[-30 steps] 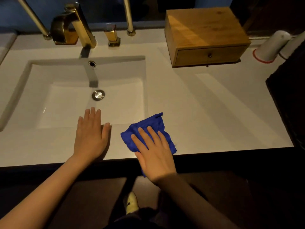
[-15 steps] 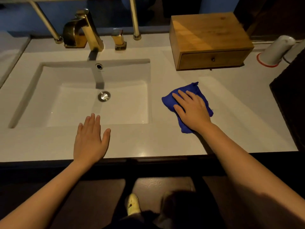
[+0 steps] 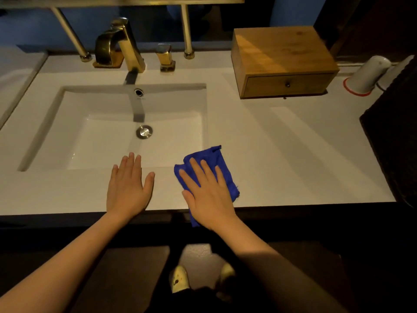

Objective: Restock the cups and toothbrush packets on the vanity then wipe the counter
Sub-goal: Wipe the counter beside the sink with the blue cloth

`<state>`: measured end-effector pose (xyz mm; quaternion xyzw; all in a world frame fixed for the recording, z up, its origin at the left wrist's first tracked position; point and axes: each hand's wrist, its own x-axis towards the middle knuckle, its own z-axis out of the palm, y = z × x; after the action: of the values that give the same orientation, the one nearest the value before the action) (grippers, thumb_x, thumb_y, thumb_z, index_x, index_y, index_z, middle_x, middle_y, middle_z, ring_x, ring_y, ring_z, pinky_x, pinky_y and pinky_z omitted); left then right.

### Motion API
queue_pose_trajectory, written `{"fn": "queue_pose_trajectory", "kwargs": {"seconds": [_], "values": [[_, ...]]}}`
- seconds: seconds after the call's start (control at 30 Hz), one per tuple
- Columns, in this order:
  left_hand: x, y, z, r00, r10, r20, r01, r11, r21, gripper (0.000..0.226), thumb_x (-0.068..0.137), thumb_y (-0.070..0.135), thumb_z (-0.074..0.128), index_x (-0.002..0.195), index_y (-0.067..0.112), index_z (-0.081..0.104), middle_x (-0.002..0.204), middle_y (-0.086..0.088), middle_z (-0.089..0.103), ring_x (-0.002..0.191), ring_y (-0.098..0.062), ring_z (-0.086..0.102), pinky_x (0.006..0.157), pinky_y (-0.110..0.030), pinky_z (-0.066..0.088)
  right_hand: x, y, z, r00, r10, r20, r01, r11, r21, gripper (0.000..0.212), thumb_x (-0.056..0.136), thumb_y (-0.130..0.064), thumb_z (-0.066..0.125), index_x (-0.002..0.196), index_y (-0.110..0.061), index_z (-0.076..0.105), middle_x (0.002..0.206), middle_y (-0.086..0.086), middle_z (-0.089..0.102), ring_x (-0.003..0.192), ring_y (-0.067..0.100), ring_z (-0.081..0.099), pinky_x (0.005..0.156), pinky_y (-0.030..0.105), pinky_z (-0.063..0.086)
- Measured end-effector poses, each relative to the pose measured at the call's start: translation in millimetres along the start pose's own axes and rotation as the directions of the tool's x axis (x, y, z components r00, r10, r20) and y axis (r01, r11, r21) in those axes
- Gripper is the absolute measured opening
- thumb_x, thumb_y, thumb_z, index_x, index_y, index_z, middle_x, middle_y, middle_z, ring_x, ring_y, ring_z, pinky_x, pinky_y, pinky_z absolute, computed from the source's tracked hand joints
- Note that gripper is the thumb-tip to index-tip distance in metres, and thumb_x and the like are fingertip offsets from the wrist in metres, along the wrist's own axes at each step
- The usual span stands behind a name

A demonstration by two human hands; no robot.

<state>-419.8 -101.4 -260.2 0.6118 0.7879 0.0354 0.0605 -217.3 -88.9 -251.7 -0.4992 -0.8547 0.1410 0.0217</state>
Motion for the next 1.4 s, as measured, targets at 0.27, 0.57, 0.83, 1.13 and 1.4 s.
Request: {"fn": "queue_pose_trajectory", "kwargs": {"seconds": [0.27,0.57,0.83,1.13,1.4], "values": [[-4,-21,-6,0.994,0.051,0.093,-0.05,0.999,-0.011,0.073,0.09,0.053,0.011,0.147,0.009,0.006,0.158,-0.01,0.0,0.145,-0.022,-0.005,0.117,-0.04,-0.003,-32,91,-18,0.97,0.235,-0.058,-0.235,0.972,-0.006,0.059,0.09,-0.051,0.016,0.146,-0.035,0.024,0.159,-0.001,0.016,0.147,0.021,0.012,0.117,0.039,0.003],[-15,-43,0,0.999,0.004,0.032,-0.004,1.0,0.001,0.081,0.082,0.057,-0.002,0.147,0.009,0.007,0.158,-0.01,0.002,0.145,-0.021,-0.002,0.117,-0.038,-0.002,-17,12,2,0.958,0.279,-0.062,-0.281,0.959,-0.026,0.064,0.088,-0.047,0.015,0.146,-0.023,0.03,0.155,0.012,0.026,0.145,0.03,0.02,0.118,0.048,0.01],[-15,-44,3,1.0,0.01,0.001,-0.01,1.0,0.008,0.079,0.084,0.055,-0.001,0.146,0.008,0.01,0.157,-0.011,0.006,0.145,-0.023,0.003,0.117,-0.039,0.001,18,-46,13,0.984,0.176,0.003,-0.175,0.984,-0.026,0.07,0.084,-0.046,-0.003,0.15,-0.024,0.009,0.16,0.011,0.008,0.147,0.029,0.004,0.118,0.05,-0.002],[-13,-45,-5,1.0,0.012,0.026,-0.007,0.986,-0.166,0.07,0.087,0.045,0.01,0.145,0.008,0.023,0.156,-0.014,0.015,0.145,-0.026,0.008,0.116,-0.041,0.005,44,-74,-7,0.993,0.084,0.089,-0.103,0.964,0.246,0.056,0.097,-0.028,0.027,0.15,-0.023,0.011,0.156,0.007,0.024,0.142,0.027,0.022,0.116,0.045,0.017],[-48,-12,-16,0.988,0.15,-0.04,-0.154,0.919,-0.362,0.057,0.083,0.055,0.035,0.109,0.014,0.064,0.119,-0.007,0.061,0.113,-0.023,0.051,0.096,-0.03,0.036,87,-45,-46,0.917,-0.045,0.396,-0.053,0.971,0.232,0.063,0.091,-0.024,0.049,0.148,-0.018,0.023,0.147,0.01,0.041,0.133,0.031,0.037,0.11,0.047,0.03]]}}
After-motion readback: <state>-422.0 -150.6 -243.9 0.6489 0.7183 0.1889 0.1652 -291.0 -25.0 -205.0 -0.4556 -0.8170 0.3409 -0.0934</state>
